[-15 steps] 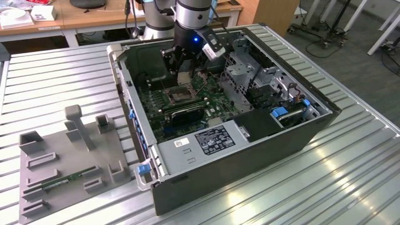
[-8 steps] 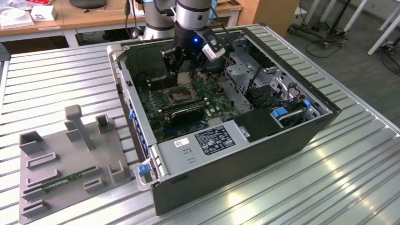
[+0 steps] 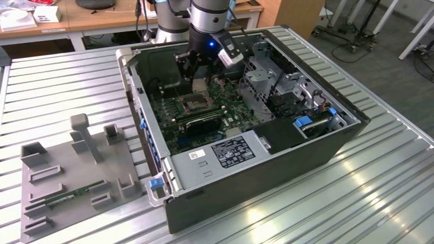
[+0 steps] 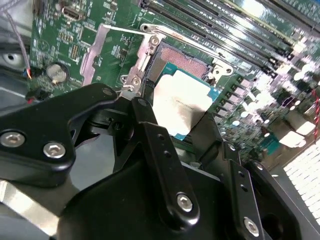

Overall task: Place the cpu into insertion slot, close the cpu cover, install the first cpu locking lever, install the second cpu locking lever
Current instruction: 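Place the cpu into insertion slot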

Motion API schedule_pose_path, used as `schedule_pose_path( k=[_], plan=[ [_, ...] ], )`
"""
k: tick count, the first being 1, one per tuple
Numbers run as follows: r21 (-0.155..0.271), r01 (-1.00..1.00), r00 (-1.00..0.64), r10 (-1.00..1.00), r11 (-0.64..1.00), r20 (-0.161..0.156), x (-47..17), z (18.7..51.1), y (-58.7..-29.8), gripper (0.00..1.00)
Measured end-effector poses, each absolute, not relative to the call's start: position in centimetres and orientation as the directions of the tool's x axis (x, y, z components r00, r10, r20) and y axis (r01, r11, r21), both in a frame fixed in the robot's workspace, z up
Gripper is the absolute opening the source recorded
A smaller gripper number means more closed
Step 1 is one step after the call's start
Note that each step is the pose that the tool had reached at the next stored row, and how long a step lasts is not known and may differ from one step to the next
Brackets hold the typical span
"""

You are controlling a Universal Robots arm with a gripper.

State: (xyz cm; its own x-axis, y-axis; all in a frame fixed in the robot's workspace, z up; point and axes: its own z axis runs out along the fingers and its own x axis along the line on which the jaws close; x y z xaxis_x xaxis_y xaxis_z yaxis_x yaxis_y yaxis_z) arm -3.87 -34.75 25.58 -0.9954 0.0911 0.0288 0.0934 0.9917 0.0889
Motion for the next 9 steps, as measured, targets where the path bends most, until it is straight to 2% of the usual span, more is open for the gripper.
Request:
schedule_pose_path(
  k=[9],
  plan=[
    [0.089, 0.254, -0.967, 0.253, 0.963, 0.029, -3.87, 25.27, -34.75, 0.54]
  ],
)
